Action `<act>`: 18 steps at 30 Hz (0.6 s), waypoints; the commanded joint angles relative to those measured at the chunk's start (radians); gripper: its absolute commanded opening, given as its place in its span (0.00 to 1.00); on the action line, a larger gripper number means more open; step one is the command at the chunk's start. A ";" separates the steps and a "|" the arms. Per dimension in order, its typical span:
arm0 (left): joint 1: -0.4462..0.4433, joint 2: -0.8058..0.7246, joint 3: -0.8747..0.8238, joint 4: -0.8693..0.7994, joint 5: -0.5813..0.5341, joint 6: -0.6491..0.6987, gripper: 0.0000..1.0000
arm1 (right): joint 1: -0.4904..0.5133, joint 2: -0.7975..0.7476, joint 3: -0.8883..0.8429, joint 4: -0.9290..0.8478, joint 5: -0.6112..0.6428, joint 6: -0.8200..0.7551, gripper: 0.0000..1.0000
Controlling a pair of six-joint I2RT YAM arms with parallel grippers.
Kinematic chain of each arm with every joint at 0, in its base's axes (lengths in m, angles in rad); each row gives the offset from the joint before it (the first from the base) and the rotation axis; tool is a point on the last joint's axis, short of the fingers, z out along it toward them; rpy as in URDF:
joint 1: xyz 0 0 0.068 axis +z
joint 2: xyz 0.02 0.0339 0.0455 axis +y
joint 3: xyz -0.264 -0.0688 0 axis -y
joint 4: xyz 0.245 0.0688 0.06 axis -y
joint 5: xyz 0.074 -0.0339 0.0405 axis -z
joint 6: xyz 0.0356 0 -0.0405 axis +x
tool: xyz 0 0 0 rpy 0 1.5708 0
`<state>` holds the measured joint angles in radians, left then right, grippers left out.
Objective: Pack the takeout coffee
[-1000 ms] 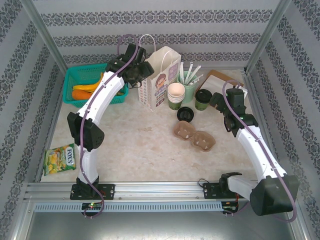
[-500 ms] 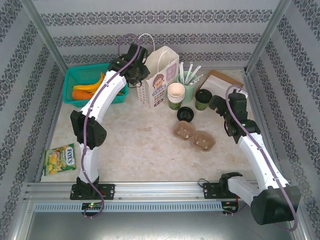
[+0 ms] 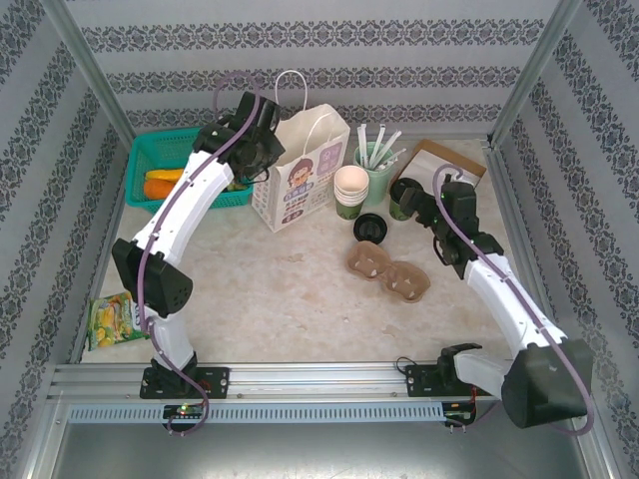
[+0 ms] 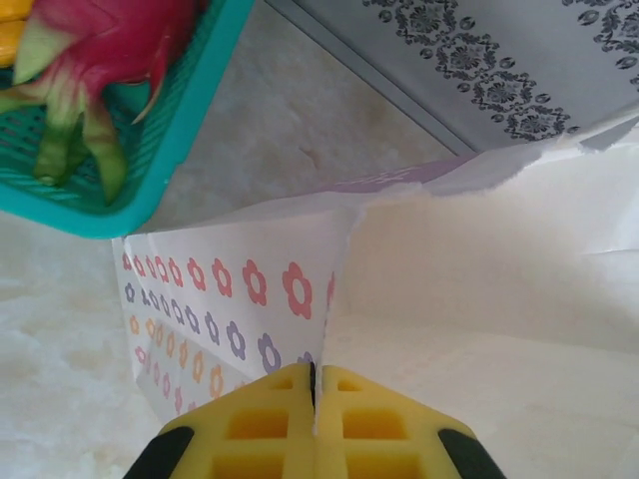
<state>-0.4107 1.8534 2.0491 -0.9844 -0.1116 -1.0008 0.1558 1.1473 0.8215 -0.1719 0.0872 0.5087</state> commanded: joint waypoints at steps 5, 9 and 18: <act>0.021 -0.155 -0.171 -0.040 -0.031 -0.006 0.00 | 0.038 0.068 0.060 -0.006 0.003 0.029 0.98; 0.044 -0.248 -0.287 -0.041 -0.032 0.022 0.00 | 0.041 0.089 0.076 -0.023 -0.001 0.035 0.98; 0.104 -0.429 -0.433 -0.037 0.152 0.246 0.00 | 0.041 0.083 0.103 -0.074 0.039 0.041 0.98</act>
<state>-0.3122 1.4628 1.6215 -1.0046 -0.0471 -0.8795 0.1879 1.2327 0.8906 -0.2085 0.0959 0.5468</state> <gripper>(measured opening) 0.051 0.980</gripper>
